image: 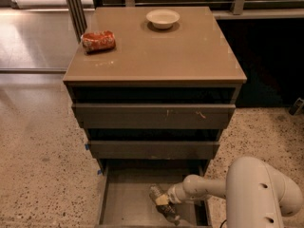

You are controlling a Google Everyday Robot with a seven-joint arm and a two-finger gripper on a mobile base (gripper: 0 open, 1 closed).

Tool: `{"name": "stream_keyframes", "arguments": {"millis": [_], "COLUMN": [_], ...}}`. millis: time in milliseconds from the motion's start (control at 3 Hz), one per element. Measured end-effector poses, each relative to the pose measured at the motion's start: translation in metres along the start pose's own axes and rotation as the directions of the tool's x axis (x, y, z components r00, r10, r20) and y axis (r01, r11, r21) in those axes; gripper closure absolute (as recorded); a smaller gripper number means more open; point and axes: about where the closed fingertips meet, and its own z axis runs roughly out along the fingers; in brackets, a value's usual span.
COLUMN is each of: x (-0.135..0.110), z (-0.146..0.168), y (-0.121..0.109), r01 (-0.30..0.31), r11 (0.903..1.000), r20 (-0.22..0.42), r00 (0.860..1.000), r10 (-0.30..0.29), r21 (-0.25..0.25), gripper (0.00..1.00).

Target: Place water bottle into bottom drawer

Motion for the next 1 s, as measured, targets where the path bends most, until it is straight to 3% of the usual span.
{"name": "stream_keyframes", "arguments": {"millis": [667, 1000], "x": [0.004, 0.004], "z": [0.038, 0.038], "y": [-0.019, -0.019], "r01": [-0.039, -0.039], "r11": [0.9988, 0.9988], "r20": [-0.046, -0.046], "r00": [0.998, 0.998], "r10": [0.040, 0.040], "r21": [0.031, 0.030], "gripper": [0.97, 0.74]}}
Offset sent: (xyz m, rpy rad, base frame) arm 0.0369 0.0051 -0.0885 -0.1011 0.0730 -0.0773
